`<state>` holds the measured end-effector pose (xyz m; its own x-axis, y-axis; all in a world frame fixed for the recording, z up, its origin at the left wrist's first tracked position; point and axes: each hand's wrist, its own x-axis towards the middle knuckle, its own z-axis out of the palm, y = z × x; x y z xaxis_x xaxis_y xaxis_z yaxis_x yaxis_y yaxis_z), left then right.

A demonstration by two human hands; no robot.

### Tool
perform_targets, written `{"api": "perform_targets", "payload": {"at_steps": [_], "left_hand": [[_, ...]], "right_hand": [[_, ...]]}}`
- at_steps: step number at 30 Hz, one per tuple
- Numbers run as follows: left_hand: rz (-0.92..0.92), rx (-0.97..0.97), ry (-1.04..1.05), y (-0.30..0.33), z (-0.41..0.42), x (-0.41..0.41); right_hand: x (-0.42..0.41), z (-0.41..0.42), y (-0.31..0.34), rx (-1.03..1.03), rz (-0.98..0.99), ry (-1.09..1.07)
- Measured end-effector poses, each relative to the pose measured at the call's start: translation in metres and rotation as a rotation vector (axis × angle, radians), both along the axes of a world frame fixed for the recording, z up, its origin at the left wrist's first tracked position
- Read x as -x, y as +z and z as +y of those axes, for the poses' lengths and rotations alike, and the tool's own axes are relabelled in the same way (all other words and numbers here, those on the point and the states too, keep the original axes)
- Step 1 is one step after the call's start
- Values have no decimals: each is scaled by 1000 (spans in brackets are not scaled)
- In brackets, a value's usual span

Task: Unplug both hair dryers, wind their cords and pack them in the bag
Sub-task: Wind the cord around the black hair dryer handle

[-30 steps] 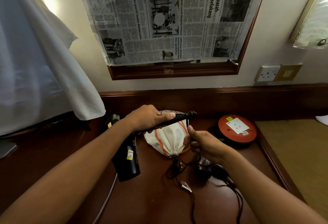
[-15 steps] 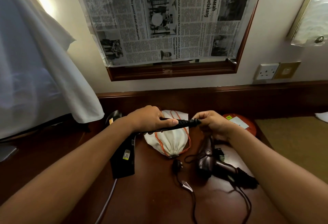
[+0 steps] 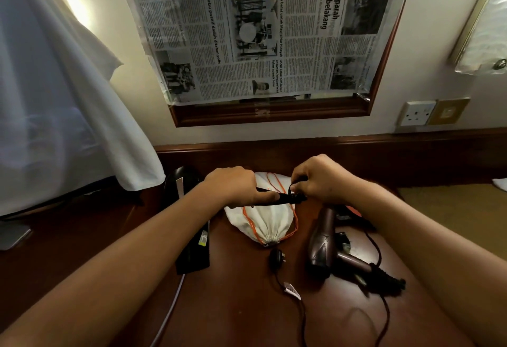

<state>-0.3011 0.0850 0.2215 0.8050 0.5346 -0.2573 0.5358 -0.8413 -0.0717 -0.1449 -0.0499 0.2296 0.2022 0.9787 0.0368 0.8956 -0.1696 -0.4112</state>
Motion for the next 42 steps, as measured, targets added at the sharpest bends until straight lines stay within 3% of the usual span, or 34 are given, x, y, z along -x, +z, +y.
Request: {"api": "perform_targets", "payload": {"at_steps": [4, 7, 12, 16, 19, 25, 31, 34, 37, 42], "left_hand": [[-78, -12, 111, -2, 4, 2], [-109, 5, 165, -6, 9, 3], [-146, 0, 208, -11, 16, 7], [-194, 78, 220, -10, 15, 7], [-217, 133, 211, -8, 11, 7], [-230, 198, 122, -12, 4, 5], [-323, 489, 93, -1, 0, 9], [-338, 532, 102, 4, -4, 11], [-356, 576, 140, 8, -6, 13], [-413, 730, 196, 16, -6, 19]], "right_hand": [[17, -6, -11, -28, -126, -61], [24, -10, -25, -55, -56, -109], [39, -17, -49, -191, 468, -248], [44, -22, -62, -225, 1030, -316], [46, -27, -70, -165, 1226, -290], [36, -31, -87, -18, 1232, -268], [23, -31, -83, 20, 1032, -172], [18, -28, -87, 46, 1008, -147], [16, -26, -81, 95, 1104, -142], [4, -27, -76, 119, 1437, -68]]}}
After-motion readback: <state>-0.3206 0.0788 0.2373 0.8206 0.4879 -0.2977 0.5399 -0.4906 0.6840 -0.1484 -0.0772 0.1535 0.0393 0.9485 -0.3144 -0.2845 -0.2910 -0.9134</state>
